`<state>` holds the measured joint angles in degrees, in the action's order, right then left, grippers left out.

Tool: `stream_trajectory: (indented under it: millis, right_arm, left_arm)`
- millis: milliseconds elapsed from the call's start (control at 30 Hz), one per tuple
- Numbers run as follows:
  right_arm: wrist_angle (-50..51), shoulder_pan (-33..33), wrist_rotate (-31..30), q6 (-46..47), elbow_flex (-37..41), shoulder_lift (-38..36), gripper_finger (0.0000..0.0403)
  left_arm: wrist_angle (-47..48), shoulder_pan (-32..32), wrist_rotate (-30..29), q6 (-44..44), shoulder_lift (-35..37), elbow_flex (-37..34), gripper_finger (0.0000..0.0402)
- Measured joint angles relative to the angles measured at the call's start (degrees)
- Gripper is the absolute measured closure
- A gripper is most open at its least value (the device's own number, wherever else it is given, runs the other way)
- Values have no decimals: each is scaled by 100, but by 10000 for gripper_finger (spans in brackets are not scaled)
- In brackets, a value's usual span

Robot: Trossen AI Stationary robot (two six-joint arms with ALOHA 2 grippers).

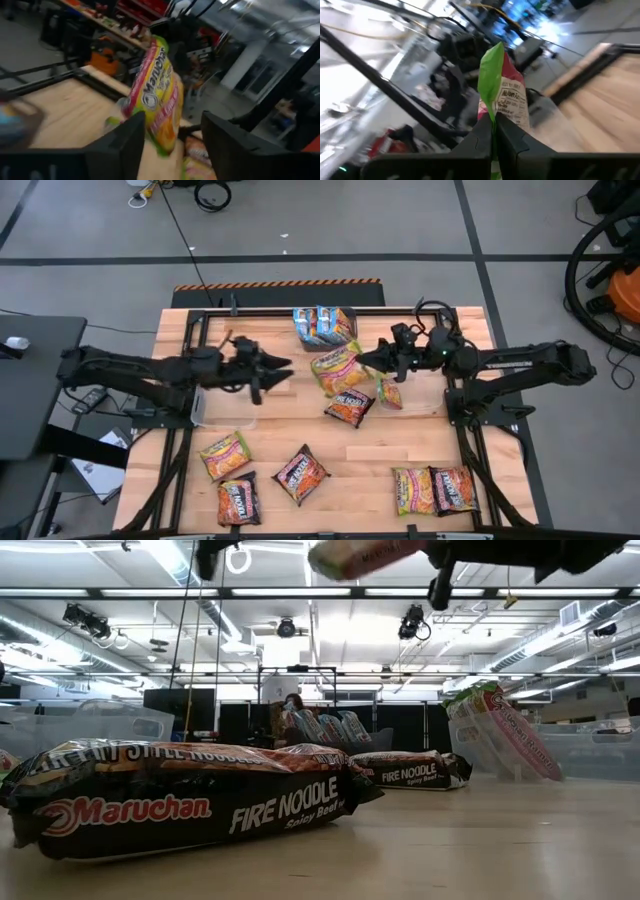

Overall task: Sort Maruchan noodles
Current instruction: Put the green noodle pack into the right transparent bin

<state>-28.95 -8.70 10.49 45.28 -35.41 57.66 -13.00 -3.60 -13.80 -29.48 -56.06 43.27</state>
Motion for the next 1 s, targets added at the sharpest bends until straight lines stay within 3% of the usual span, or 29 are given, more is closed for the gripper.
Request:
stream_trajectory:
  millis: [133,300,433,567,700,1000]
  right_arm:
    - [2280,88,-319,-394,-662,-438,391]
    - [6072,480,-1504,-574,-2089,-591,391]
    - [8420,838,-2395,462,-2847,-563,391]
    - [9954,1201,-2721,1738,-2812,-595,390]
    - [10340,1480,-3048,2731,-2247,-639,385]
    - [8659,1357,-3383,3423,-841,-543,387]
  left_arm:
    - [1120,9,-625,166,711,2,194]
    - [2425,9,-1586,20,1187,2,206]
    - [2891,9,-1915,-19,1215,0,213]
    - [2989,9,-1923,9,1089,-9,214]
    - [2970,7,-1923,14,982,-11,214]
    - [2663,-64,-1527,-15,335,-7,214]
